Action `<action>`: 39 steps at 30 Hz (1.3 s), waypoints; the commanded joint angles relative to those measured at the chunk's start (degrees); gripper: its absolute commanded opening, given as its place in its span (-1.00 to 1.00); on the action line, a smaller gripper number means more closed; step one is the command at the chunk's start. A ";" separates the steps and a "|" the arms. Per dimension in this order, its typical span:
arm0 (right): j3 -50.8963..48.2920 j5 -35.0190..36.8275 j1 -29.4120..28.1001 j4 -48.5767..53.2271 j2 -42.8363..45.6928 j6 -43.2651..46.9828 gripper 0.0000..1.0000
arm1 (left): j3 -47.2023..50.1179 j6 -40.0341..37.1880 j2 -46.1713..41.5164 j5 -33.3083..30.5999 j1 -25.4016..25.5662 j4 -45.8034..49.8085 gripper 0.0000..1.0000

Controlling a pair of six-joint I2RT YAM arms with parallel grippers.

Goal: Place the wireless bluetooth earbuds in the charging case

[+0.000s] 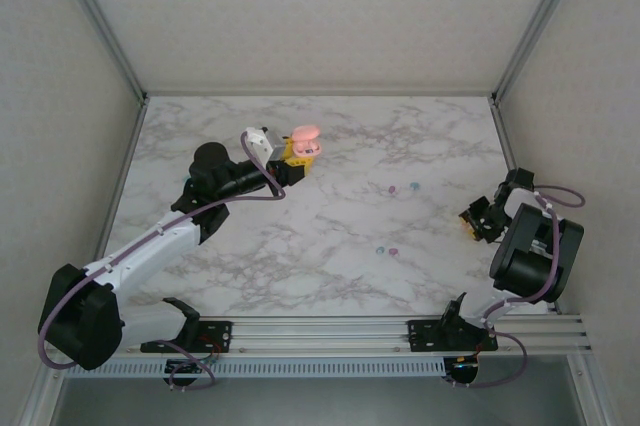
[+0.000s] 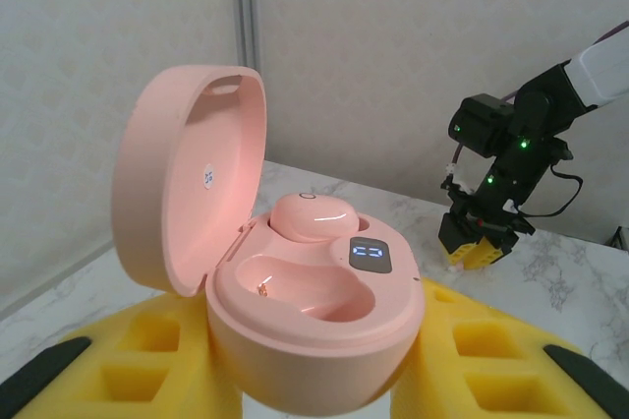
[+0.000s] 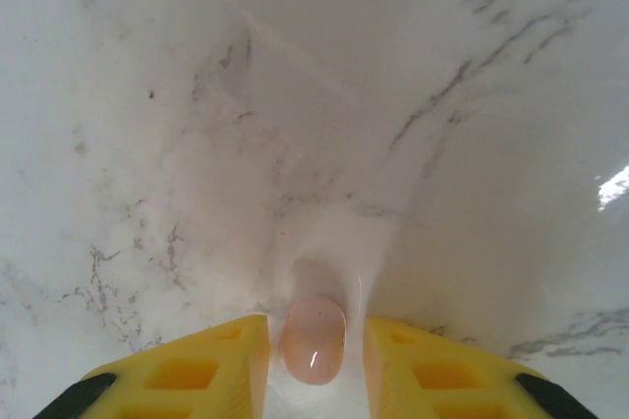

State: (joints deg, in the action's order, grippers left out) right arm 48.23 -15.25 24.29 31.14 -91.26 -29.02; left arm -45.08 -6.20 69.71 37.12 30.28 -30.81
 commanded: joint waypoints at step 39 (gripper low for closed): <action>1.57 -4.46 0.40 -2.75 -1.82 5.00 -0.53 | -2.37 0.36 -0.54 -1.07 0.74 0.66 -0.56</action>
State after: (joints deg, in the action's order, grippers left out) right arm 48.77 -19.29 24.95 29.56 -93.47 -24.80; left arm -45.30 -6.20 69.01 36.71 30.30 -29.76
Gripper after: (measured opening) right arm 0.240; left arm 0.361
